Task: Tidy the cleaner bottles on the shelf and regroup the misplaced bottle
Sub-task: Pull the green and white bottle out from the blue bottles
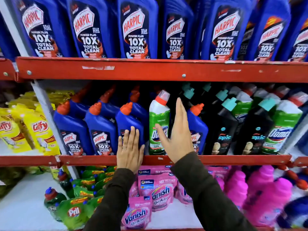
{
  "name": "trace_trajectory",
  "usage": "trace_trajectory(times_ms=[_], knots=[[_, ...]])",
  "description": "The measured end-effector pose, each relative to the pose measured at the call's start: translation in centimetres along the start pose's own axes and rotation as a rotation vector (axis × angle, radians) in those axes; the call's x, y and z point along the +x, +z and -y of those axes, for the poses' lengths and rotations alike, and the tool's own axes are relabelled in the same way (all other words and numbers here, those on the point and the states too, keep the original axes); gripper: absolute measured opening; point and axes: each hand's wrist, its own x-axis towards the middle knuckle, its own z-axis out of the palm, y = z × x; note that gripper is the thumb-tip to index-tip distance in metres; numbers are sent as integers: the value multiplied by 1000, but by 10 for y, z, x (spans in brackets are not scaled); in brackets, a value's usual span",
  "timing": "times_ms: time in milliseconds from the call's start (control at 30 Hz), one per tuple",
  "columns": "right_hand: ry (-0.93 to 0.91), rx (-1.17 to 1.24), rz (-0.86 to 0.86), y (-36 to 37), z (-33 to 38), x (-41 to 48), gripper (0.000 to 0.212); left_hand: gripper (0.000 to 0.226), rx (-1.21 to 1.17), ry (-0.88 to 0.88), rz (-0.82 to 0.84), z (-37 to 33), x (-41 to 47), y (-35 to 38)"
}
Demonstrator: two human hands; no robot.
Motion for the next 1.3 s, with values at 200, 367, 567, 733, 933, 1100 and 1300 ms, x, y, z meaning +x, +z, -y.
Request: trace_trajectory(times_ms=[200,367,567,733,933,1100,1300], knots=[[144,-75,-24,25,13,23,102,61,-38,34,-33,4,-2,7],[149,-87,-26,31,11,25,95,61,-44,48,-32,7,-4,8],[56,-79,-130,8,27,21,100,61,-60,36,-19,7,-3,8],[54,-79,-149,-19,42,7,97,60,-99,24,-14,5,-1,4],[105,-73,-61,-20,18,-46,86,63,-104,26,-23,4,0,2],[286,-105,224,11,-37,-120,81,77,-84,28,-14,3,0,2],[468,-154,376,43,-87,-184,80,79,-73,36,-6,4,-1,2]])
